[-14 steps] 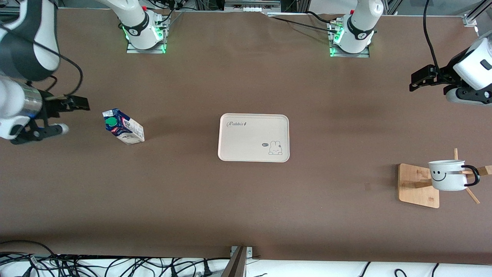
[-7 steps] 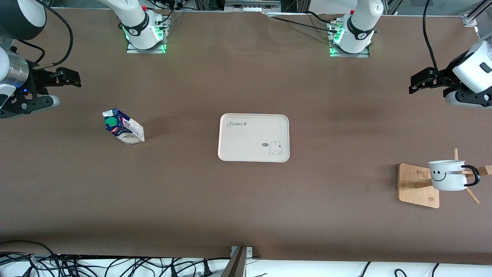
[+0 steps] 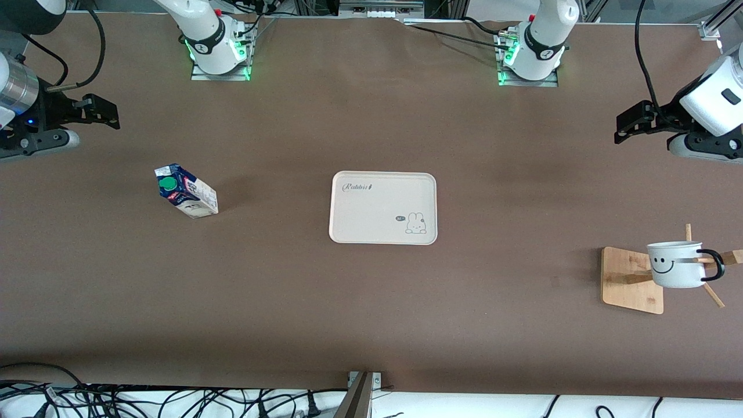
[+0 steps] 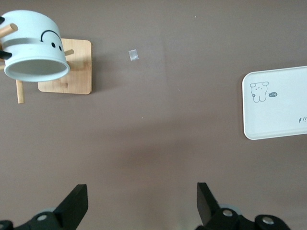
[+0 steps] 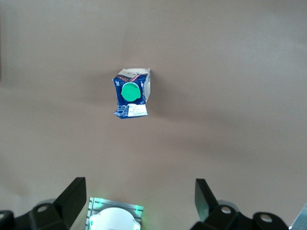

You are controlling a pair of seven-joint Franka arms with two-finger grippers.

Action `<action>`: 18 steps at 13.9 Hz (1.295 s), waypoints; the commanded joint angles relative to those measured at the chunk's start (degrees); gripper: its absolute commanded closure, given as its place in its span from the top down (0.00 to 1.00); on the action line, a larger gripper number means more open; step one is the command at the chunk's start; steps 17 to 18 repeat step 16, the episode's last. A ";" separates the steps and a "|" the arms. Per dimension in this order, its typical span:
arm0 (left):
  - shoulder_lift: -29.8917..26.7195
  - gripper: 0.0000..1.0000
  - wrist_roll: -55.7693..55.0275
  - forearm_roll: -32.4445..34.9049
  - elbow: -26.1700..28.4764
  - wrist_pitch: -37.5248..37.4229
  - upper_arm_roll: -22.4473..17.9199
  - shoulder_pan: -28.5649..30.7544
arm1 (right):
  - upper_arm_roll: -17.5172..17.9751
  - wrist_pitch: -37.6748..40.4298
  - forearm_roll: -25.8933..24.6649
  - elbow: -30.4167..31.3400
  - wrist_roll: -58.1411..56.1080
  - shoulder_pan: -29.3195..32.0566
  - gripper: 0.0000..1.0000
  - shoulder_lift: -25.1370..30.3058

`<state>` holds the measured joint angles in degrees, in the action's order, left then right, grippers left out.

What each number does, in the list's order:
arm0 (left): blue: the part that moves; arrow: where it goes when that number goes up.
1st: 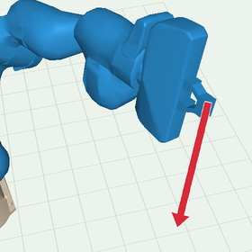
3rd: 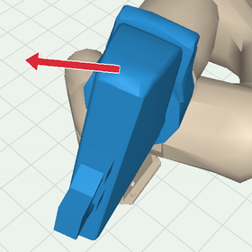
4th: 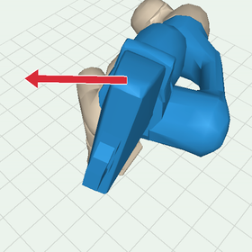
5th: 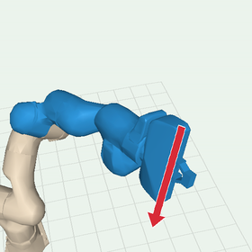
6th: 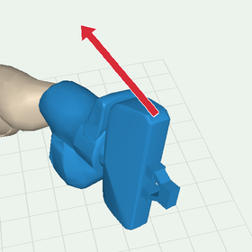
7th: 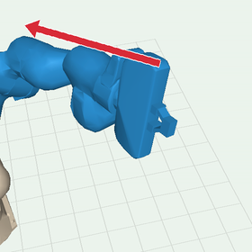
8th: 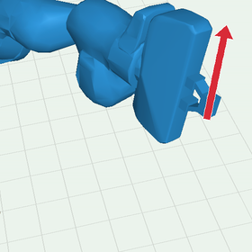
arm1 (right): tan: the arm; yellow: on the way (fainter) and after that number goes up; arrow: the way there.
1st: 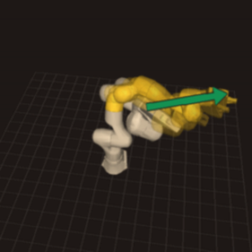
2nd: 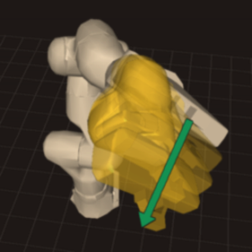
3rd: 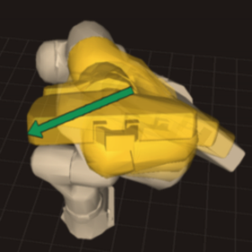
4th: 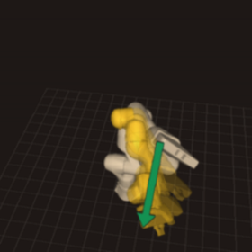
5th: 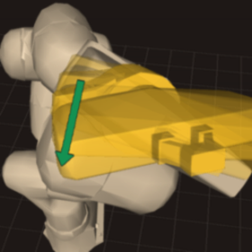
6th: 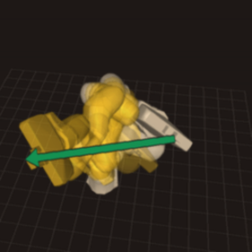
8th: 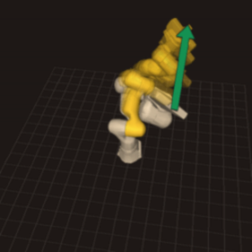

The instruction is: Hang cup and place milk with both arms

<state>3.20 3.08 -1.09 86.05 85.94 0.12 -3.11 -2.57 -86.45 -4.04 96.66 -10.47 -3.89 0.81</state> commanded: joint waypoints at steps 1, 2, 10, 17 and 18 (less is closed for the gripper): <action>0.85 1.00 0.26 0.39 -1.15 0.45 0.06 0.38 | 1.34 -5.72 0.27 1.52 2.12 2.13 1.00 2.09; 0.93 1.00 0.26 0.47 -1.15 0.80 0.06 0.38 | 1.16 -8.27 0.27 1.43 2.64 2.13 1.00 2.18; 0.67 1.00 0.35 0.56 1.57 3.43 0.06 -0.32 | -1.39 -2.76 2.38 0.81 3.00 2.04 1.00 2.79; 0.49 1.00 0.35 0.39 2.19 3.79 0.23 -0.41 | -1.30 -1.62 2.29 -0.94 2.56 1.87 1.00 1.39; 0.49 1.00 0.35 0.39 2.19 3.79 0.23 -0.41 | -1.30 -1.62 2.29 -0.94 2.56 1.87 1.00 1.39</action>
